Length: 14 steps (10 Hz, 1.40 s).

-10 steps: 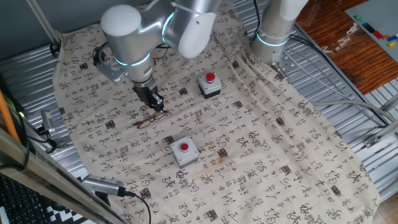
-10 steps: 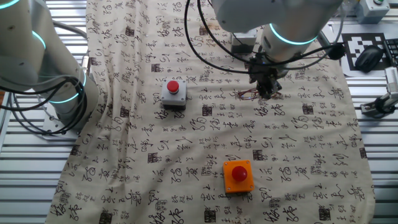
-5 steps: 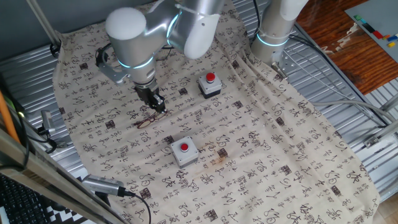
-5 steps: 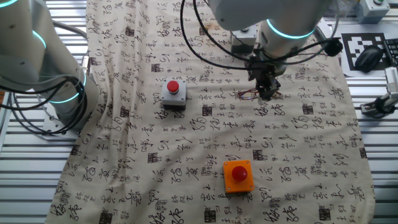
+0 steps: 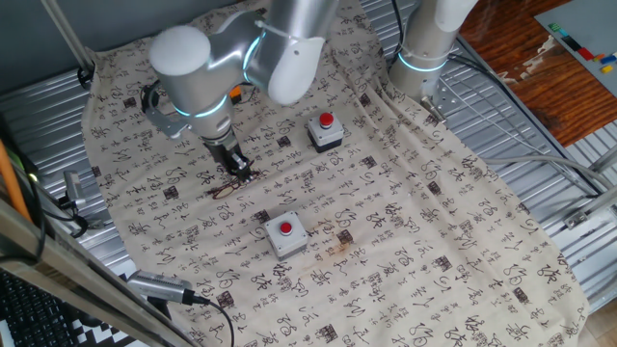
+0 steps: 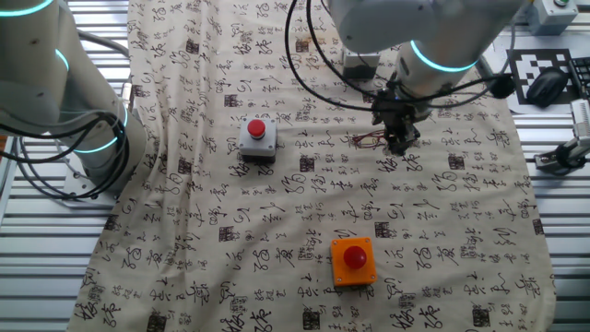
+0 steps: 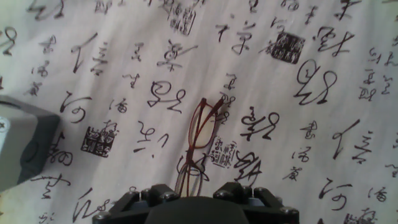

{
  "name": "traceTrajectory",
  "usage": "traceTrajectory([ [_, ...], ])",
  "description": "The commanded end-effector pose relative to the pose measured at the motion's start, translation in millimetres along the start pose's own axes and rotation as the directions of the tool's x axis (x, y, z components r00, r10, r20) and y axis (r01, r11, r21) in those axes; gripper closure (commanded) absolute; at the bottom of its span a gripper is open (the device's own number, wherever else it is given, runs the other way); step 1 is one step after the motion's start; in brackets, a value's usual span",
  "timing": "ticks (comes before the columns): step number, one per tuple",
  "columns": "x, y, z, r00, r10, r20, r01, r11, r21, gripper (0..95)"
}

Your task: Unfold the leg of the glasses (with one hand)

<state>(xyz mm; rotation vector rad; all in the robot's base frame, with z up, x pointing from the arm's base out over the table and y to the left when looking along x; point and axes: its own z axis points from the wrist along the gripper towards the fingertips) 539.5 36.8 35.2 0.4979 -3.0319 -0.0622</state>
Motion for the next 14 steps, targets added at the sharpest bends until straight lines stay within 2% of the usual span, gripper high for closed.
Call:
traceTrajectory([
  [1,-3.0,4.2,2.8,1.000,0.013,-0.002,-0.013,1.000,0.002,76.0],
  [2,-3.7,5.4,3.5,1.000,0.021,-0.004,-0.021,1.000,0.005,76.0],
  [3,-3.8,5.5,3.5,1.000,0.022,-0.004,-0.022,1.000,0.005,95.0],
  [10,-3.8,6.1,1.2,1.000,0.019,0.000,-0.019,1.000,0.001,95.0],
  [14,-10.8,4.8,-6.3,1.000,0.024,-0.015,-0.024,1.000,-0.006,95.0],
])
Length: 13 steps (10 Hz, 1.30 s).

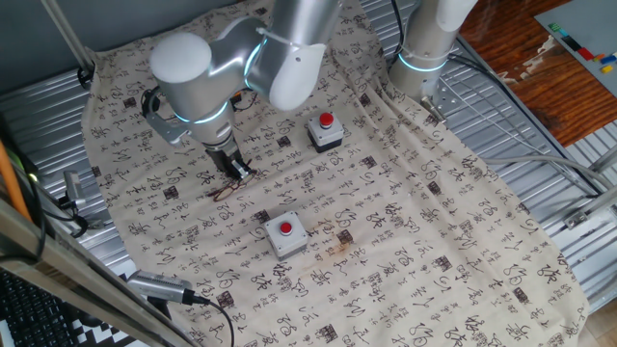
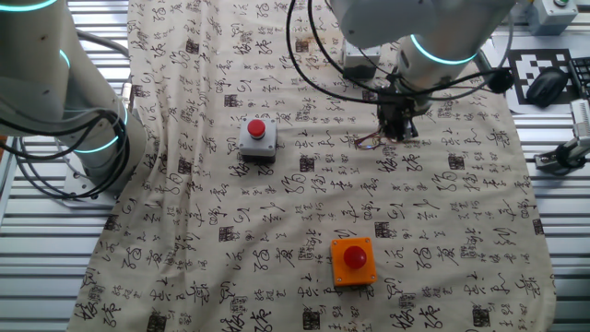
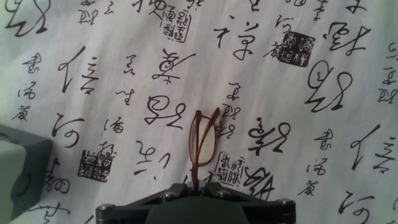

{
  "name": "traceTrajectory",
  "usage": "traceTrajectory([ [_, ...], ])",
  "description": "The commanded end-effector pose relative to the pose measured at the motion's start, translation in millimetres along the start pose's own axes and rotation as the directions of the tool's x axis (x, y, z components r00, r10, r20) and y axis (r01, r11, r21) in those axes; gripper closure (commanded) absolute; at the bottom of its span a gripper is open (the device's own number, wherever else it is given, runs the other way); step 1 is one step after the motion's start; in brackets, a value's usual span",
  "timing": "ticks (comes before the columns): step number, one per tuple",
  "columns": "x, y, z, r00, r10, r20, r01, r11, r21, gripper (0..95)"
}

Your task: Unfold the leg of the glasses (with one hand)

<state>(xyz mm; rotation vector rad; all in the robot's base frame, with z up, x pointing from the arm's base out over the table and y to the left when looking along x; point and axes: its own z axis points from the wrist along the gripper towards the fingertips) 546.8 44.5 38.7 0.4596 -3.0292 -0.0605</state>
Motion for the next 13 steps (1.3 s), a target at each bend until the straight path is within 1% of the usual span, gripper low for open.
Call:
traceTrajectory([
  [1,-3.1,-0.5,-4.7,1.000,-0.001,-0.015,0.000,1.000,-0.008,95.0],
  [3,-8.1,-2.1,-10.4,0.997,0.000,-0.076,-0.002,1.000,-0.026,95.0],
  [5,-13.1,-2.3,-14.7,0.995,-0.003,-0.102,-0.001,0.999,-0.034,95.0],
  [7,-15.4,-2.0,-16.6,0.992,-0.009,-0.129,0.004,0.999,-0.040,95.0],
  [9,-17.6,-2.2,-18.8,0.989,-0.012,-0.145,0.006,0.999,-0.044,95.0],
  [12,-20.0,-4.4,-23.3,0.988,-0.016,-0.154,0.009,0.999,-0.048,95.0],
  [13,-22.1,-4.4,-25.2,0.987,-0.016,-0.162,0.008,0.999,-0.048,95.0],
])
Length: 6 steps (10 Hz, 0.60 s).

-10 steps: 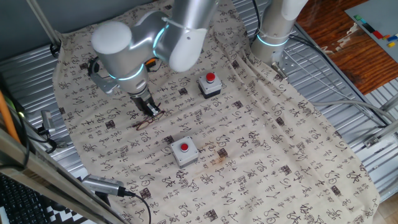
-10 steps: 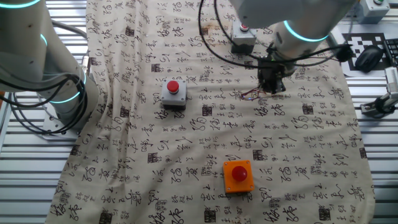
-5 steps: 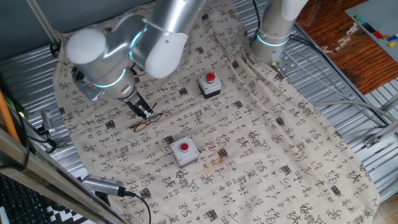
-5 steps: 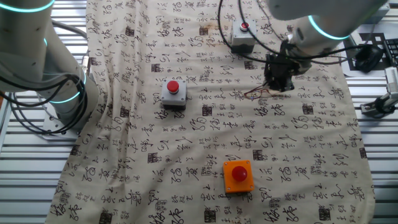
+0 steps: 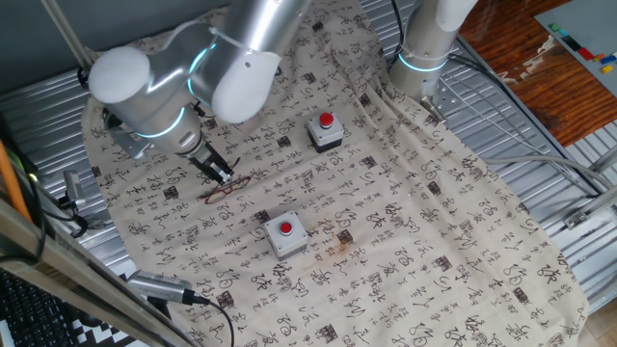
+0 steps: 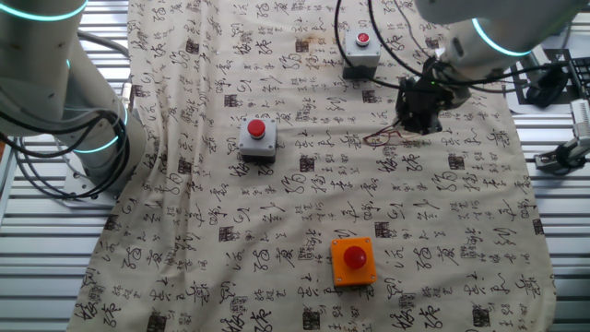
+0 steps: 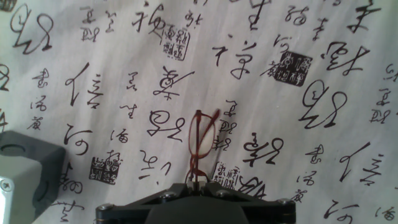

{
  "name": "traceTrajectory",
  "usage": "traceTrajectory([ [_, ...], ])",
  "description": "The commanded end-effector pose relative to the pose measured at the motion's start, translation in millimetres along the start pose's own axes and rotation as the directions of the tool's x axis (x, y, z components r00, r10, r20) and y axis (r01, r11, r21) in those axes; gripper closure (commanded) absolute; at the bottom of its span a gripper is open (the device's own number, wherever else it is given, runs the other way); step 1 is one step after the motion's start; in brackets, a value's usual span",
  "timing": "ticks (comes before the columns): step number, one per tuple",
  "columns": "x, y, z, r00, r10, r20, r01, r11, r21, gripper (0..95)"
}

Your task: Unfold the leg of the glasses (with one hand)

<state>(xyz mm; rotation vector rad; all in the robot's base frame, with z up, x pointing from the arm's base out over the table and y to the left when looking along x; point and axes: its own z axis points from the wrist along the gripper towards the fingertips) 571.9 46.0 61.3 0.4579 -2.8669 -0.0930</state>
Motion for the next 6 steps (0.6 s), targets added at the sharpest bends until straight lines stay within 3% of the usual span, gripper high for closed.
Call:
traceTrajectory([
  [1,0.3,0.6,-1.0,1.000,0.002,-0.015,-0.002,1.000,-0.002,95.0],
  [4,-1.2,0.6,-1.5,1.000,0.001,-0.025,-0.001,1.000,-0.008,95.0],
  [6,-1.2,0.5,-1.4,1.000,-0.011,-0.016,0.011,1.000,-0.007,57.0],
])
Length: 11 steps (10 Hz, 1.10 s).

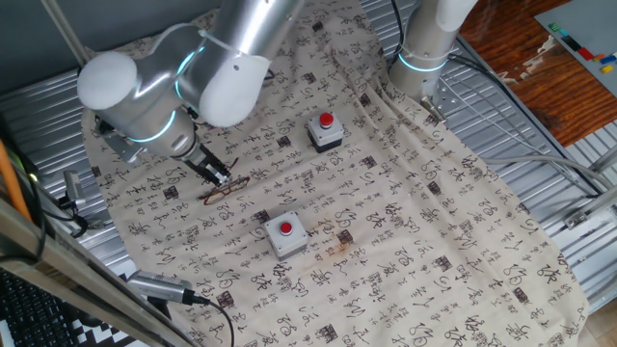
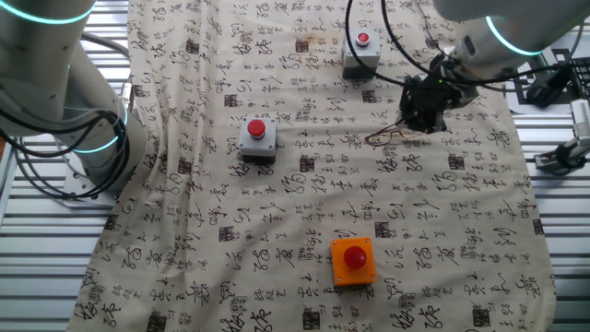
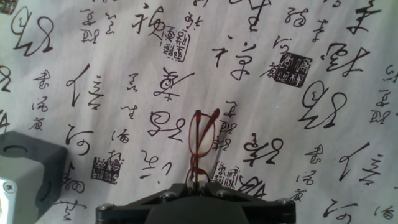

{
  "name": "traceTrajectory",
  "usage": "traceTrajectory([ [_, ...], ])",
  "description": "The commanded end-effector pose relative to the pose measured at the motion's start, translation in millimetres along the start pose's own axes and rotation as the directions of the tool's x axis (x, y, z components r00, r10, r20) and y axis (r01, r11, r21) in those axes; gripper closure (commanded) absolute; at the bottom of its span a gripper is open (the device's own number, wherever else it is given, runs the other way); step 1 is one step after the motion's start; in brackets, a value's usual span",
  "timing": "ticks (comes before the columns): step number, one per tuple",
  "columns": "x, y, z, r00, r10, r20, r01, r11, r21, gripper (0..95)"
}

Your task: Unfold the leg of the glasses (with one hand)

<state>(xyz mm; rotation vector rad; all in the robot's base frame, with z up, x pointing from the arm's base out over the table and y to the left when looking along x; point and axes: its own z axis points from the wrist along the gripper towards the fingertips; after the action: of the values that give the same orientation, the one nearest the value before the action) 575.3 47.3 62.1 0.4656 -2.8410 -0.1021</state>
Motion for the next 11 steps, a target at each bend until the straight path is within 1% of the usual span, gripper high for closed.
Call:
traceTrajectory([
  [1,1.9,-0.1,0.7,1.000,-0.006,0.017,0.006,1.000,0.004,57.0],
  [3,1.7,-0.3,1.0,0.999,-0.020,0.026,0.019,1.000,0.007,57.0],
  [4,2.8,0.9,-0.8,0.999,-0.026,0.028,0.026,1.000,0.012,57.0],
  [5,5.4,3.0,-4.6,0.999,-0.040,0.036,0.039,0.999,0.018,57.0],
  [6,9.1,5.6,-9.8,0.997,-0.055,0.050,0.054,0.998,0.037,57.0],
  [7,12.5,5.2,-13.7,0.995,-0.070,0.067,0.067,0.996,0.052,76.0],
  [8,16.2,1.7,-16.7,0.991,-0.097,0.092,0.092,0.994,0.060,76.0],
  [9,20.3,-1.5,-20.4,0.989,-0.111,0.101,0.105,0.993,0.061,76.0],
  [11,30.6,-6.5,-30.2,0.986,-0.131,0.103,0.124,0.990,0.066,76.0],
])
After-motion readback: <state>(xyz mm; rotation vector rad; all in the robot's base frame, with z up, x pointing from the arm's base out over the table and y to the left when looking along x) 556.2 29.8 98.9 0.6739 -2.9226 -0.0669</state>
